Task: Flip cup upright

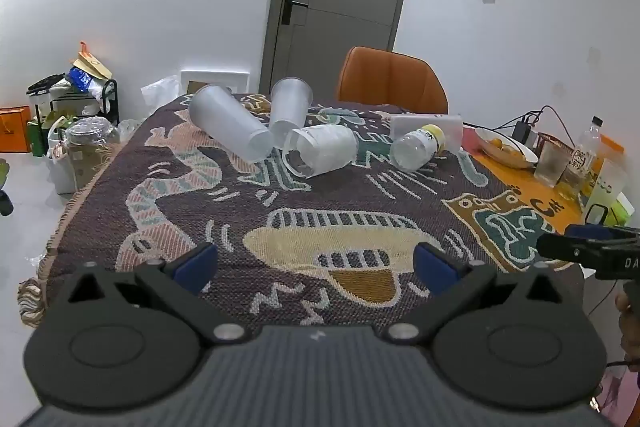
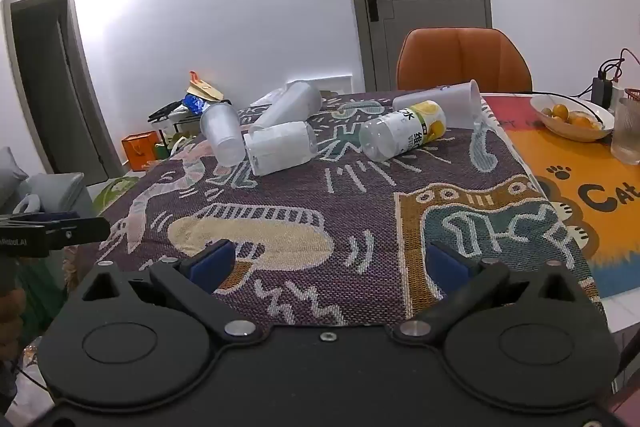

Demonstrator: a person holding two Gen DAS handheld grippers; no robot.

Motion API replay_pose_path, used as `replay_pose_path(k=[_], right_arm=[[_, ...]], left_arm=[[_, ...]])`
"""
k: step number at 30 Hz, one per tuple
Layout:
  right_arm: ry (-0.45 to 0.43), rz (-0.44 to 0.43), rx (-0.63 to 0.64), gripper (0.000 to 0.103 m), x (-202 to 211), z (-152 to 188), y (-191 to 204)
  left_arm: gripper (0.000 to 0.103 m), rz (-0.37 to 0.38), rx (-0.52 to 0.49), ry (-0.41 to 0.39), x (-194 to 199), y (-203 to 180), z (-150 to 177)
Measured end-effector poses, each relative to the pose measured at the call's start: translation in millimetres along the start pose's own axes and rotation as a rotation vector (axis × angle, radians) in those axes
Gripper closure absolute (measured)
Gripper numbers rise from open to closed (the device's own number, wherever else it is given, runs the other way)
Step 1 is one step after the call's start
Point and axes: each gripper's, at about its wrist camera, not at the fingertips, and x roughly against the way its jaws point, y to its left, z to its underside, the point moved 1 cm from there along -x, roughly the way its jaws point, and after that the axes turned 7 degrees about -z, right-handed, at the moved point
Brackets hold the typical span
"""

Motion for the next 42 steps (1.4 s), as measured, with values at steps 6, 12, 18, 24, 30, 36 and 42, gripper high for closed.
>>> replay_pose_path(k=[6,12,18,24,30,36,42], right_arm=[[0.013,0.002,0.001,0.0,0.0,-1.4,2.7],[0.01,0.003,0.005,0.0,-1.8,1.5,0.9],[0.015,0.005,0.008,0.0,-2.2,1.5,1.7],[0.02,0.003,0.014,0.0,-3.2,3.6,2.8],[0.021,0.004,0.015,0.0,-4.3,3.6,3.9],[0.02,0.009,0.019,0.0,-4.7,3.7,4.8],[0.017,0.011,0.022,0.0,-4.9,3.9,5.6]], left_arm=[[0.0,-0.008,-0.012,-0.008,0.2,-0.8,0.5],[0.0,-0.008,-0.014,-0.008,0.7,0.2,0.3],[0.0,-0.013,-0.008,-0.002,-2.3,2.3,3.0],[0.0,-0.014,-0.01,0.0,-2.0,3.4,2.5],[0.0,-0.018,-0.012,-0.002,-1.4,3.2,3.7],[0.0,-0.018,-0.013,-0.001,-1.3,3.0,3.4],[0.0,-0.018,-0.014,-0.003,-1.4,3.5,3.3]])
